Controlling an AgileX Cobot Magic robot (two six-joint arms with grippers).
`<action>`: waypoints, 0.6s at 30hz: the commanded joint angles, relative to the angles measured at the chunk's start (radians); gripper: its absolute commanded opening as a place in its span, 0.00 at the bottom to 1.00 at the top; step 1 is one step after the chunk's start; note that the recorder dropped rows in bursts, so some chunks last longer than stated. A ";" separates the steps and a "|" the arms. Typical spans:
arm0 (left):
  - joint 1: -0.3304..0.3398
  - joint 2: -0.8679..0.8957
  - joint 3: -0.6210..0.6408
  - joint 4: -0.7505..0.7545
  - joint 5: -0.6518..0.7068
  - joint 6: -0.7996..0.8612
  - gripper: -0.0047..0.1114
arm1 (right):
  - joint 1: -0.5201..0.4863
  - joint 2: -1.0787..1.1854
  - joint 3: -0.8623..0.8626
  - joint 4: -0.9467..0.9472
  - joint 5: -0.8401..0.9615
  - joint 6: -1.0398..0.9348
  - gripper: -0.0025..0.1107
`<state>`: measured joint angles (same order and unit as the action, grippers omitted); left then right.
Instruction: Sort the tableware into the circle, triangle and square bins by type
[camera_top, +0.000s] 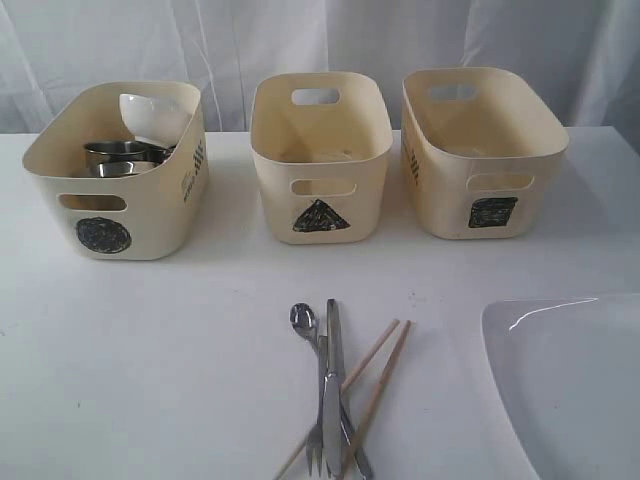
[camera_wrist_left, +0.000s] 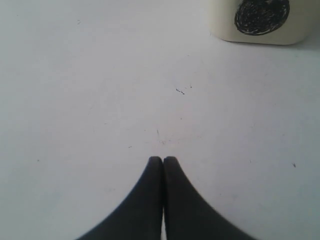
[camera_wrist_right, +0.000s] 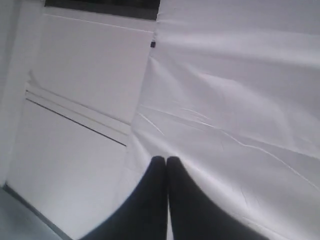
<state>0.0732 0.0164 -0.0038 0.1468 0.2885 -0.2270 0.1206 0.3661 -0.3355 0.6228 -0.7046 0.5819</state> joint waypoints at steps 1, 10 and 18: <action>-0.005 0.001 0.004 -0.011 0.000 -0.004 0.04 | 0.000 0.306 -0.219 -0.667 0.133 0.023 0.02; -0.005 -0.005 0.004 -0.011 0.000 -0.002 0.04 | 0.085 0.724 -0.447 -1.789 1.085 0.695 0.02; -0.005 -0.005 0.004 -0.011 0.000 -0.002 0.04 | 0.119 0.730 -0.558 -1.126 1.744 -0.094 0.02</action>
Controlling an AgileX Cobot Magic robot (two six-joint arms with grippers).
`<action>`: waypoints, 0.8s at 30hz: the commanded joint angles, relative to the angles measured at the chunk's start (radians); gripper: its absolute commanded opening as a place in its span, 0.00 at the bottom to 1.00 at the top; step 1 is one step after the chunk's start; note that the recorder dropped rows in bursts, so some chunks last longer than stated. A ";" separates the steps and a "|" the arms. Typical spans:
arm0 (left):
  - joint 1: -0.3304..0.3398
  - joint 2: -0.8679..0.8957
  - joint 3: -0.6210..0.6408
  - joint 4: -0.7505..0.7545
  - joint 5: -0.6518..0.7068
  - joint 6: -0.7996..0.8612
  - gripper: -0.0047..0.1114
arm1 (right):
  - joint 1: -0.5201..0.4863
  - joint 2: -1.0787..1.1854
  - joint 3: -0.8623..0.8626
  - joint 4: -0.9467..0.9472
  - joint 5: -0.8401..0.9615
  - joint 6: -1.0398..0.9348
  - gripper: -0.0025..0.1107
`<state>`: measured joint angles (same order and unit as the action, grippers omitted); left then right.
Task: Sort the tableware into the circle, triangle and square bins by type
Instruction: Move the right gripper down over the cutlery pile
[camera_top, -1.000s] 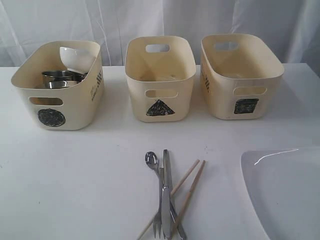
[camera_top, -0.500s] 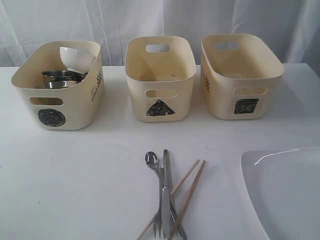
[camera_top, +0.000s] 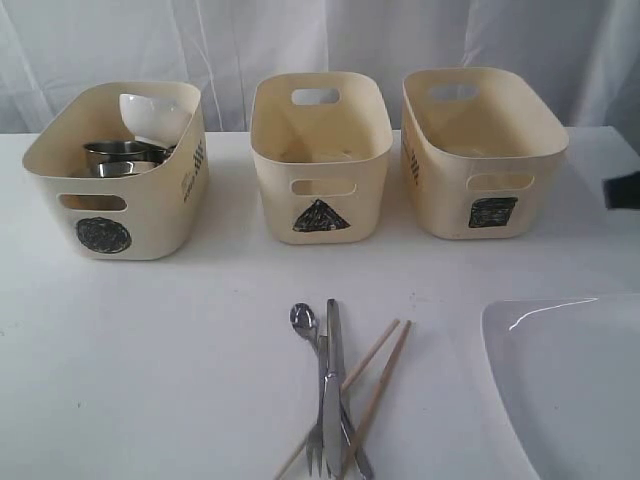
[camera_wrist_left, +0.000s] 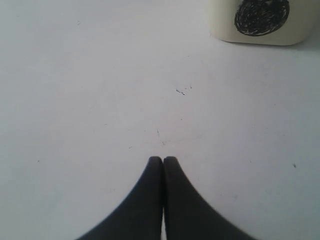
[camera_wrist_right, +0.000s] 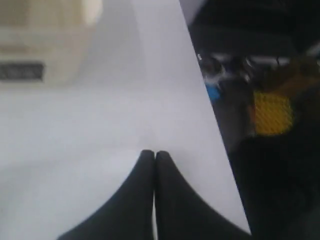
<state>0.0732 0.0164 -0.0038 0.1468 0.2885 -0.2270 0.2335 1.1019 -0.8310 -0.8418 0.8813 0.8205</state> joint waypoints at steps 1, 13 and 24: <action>-0.005 -0.005 0.004 -0.011 0.000 -0.002 0.04 | 0.006 -0.006 -0.078 0.480 0.163 -0.431 0.02; -0.005 -0.005 0.004 -0.011 -0.010 -0.002 0.04 | 0.353 0.334 -0.207 0.996 0.075 -0.554 0.02; -0.005 -0.016 0.004 -0.010 -0.047 -0.002 0.04 | 0.444 0.542 -0.296 0.886 -0.024 -0.499 0.02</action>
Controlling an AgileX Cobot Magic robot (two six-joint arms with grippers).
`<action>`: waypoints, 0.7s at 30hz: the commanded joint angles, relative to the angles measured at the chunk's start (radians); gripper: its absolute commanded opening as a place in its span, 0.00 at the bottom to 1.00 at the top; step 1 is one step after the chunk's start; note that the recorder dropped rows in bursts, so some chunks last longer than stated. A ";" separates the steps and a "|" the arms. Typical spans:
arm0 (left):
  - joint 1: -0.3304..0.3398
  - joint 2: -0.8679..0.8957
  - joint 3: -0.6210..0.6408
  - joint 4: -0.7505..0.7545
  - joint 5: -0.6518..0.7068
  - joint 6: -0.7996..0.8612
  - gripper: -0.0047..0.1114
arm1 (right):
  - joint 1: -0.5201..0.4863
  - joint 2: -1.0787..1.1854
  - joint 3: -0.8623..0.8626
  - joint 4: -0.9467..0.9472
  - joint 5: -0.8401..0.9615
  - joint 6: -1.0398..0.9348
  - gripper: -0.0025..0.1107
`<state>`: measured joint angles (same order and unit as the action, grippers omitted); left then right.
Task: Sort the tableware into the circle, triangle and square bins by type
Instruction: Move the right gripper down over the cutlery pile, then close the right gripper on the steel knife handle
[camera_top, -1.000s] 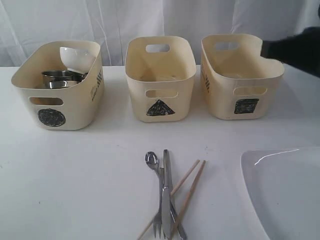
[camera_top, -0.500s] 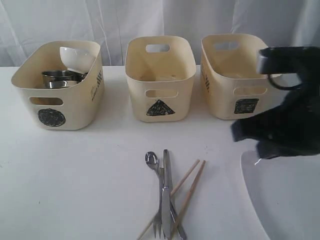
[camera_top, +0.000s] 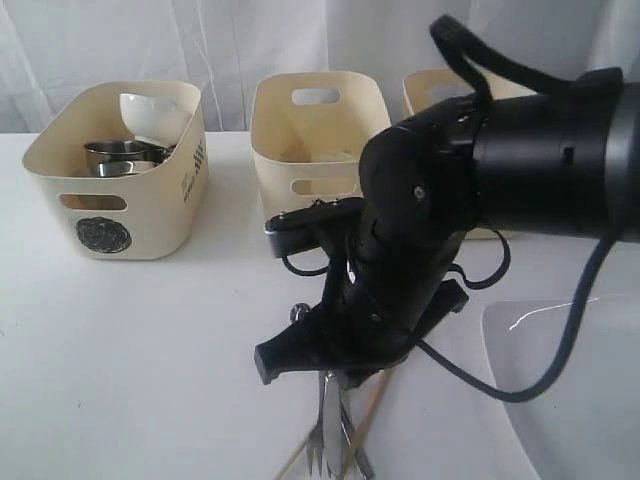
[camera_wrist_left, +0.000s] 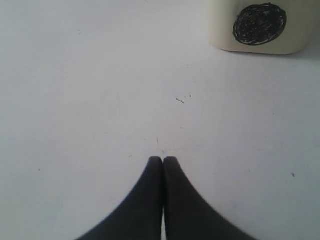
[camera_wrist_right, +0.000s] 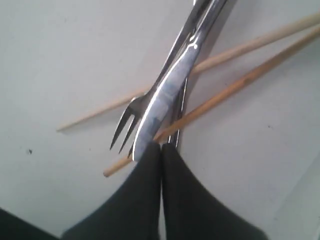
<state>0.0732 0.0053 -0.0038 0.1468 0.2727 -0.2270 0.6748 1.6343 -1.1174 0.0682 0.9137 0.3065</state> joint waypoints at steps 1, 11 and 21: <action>-0.005 -0.005 0.004 -0.010 -0.041 -0.002 0.04 | 0.003 0.009 -0.009 -0.021 -0.072 0.014 0.03; -0.005 -0.005 0.004 -0.010 -0.049 -0.002 0.04 | 0.003 0.014 -0.009 -0.021 -0.165 0.007 0.42; -0.005 -0.005 0.004 -0.010 -0.049 -0.002 0.04 | -0.006 0.096 -0.009 -0.177 -0.332 0.215 0.46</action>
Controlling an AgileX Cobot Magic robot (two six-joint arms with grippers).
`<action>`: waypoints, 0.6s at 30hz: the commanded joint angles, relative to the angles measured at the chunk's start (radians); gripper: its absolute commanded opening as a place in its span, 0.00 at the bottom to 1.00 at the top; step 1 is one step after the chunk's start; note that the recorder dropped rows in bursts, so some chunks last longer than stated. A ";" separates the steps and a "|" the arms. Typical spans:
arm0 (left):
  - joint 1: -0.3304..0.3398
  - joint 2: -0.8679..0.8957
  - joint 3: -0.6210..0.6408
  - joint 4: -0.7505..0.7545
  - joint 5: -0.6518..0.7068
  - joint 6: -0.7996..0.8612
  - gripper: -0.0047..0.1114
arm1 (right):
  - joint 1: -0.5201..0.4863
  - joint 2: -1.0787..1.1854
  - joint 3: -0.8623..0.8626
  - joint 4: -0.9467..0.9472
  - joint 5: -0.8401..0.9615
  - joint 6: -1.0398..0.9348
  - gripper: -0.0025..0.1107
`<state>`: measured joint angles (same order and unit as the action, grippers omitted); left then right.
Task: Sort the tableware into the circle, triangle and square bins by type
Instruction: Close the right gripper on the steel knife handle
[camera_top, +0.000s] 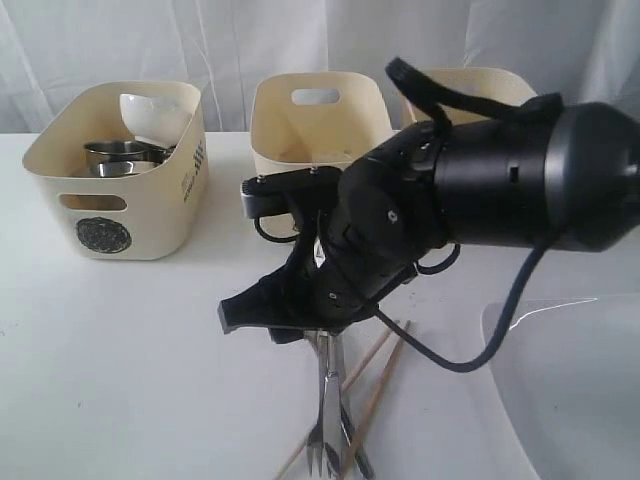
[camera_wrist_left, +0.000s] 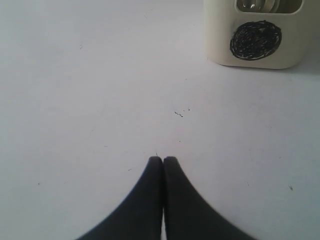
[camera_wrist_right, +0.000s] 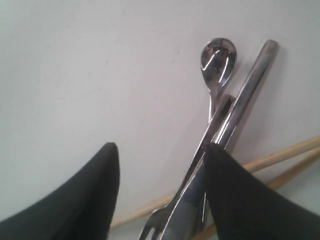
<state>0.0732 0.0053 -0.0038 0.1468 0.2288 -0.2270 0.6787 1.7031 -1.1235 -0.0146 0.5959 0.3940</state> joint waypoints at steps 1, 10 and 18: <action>-0.005 -0.005 0.004 -0.010 -0.005 -0.002 0.04 | -0.014 0.037 -0.003 -0.127 -0.003 0.173 0.46; -0.005 -0.005 0.004 -0.010 -0.005 -0.002 0.04 | -0.109 0.127 -0.045 -0.134 0.053 0.209 0.37; -0.005 -0.005 0.004 -0.008 -0.013 -0.002 0.04 | -0.110 0.172 -0.086 -0.092 0.046 0.167 0.37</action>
<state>0.0732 0.0053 -0.0038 0.1468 0.2288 -0.2270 0.5713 1.8585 -1.2034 -0.1175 0.6465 0.5824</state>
